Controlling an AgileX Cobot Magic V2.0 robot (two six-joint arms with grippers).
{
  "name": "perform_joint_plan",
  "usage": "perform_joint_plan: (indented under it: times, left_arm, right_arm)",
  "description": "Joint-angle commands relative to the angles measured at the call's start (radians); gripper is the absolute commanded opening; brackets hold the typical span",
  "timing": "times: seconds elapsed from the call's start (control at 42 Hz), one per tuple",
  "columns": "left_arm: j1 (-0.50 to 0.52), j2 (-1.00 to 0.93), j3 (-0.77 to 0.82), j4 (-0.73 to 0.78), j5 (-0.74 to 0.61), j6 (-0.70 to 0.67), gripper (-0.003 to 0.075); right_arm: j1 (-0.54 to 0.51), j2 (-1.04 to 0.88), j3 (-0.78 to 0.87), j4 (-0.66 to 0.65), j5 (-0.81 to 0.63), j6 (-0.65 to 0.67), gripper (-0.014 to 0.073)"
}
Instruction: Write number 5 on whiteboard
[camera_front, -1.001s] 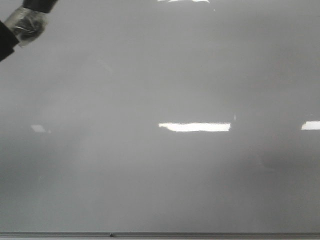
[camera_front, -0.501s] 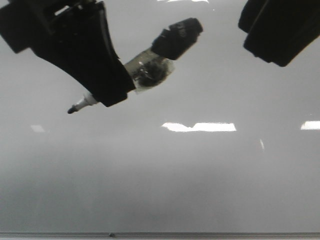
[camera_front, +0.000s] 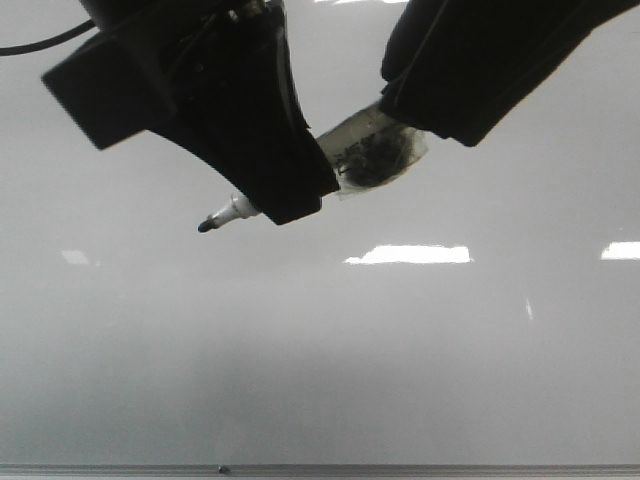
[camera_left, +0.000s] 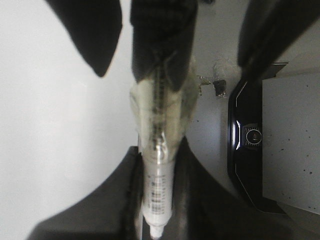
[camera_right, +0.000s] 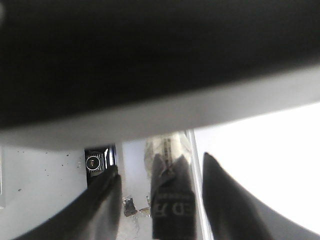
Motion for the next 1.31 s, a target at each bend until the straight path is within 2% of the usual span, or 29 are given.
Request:
perform_joint_plan:
  times: [0.0, 0.119, 0.286, 0.358, 0.405, 0.548, 0.667, 0.906, 0.977, 1.096, 1.168, 1.287]
  left_arm:
    - [-0.009, -0.032, -0.037, -0.015, -0.04, 0.002, -0.002]
    - [-0.009, -0.032, -0.037, -0.015, -0.04, 0.002, -0.002]
    - [-0.009, -0.032, -0.037, -0.015, -0.039, -0.002, -0.0014]
    - [-0.009, -0.032, -0.037, -0.015, -0.029, -0.002, 0.0046]
    - [-0.009, -0.032, -0.037, -0.015, -0.028, -0.004, 0.0099]
    - [0.003, -0.041, -0.037, -0.01, -0.027, -0.039, 0.036]
    - [0.061, -0.066, -0.035, -0.006, 0.001, -0.119, 0.0471]
    - [0.253, -0.187, 0.029, -0.008, 0.033, -0.214, 0.0483]
    - [0.307, -0.238, 0.062, -0.008, 0.03, -0.249, 0.0483]
    - [0.396, -0.334, 0.121, -0.01, 0.008, -0.299, 0.0482]
    - [0.429, -0.38, 0.146, -0.01, -0.008, -0.316, 0.0482]
    - [0.457, -0.437, 0.176, -0.018, -0.036, -0.325, 0.0482]
  right_arm:
    - [-0.001, -0.016, -0.032, 0.035, -0.021, -0.022, 0.0326]
    - [-0.001, -0.015, -0.032, 0.031, -0.02, -0.023, 0.0209]
    - [-0.001, -0.015, -0.032, 0.03, -0.011, -0.023, -0.0025]
    - [-0.001, -0.015, -0.032, 0.03, -0.009, -0.023, -0.0074]
    - [-0.001, -0.015, -0.032, 0.03, -0.009, -0.023, -0.0069]
    - [-0.001, -0.015, -0.032, 0.03, -0.01, -0.02, -0.0069]
    - [-0.016, -0.025, -0.04, 0.004, -0.007, 0.038, -0.0069]
    - [-0.087, -0.112, -0.052, -0.205, -0.005, 0.268, -0.0069]
    - [-0.11, -0.152, -0.055, -0.273, -0.007, 0.375, -0.0069]
    - [-0.174, -0.22, -0.029, -0.349, -0.016, 0.638, -0.0069]
    - [-0.216, -0.273, 0.031, -0.359, -0.088, 0.757, -0.0069]
    - [-0.244, -0.389, 0.21, -0.339, -0.382, 0.879, -0.0069]
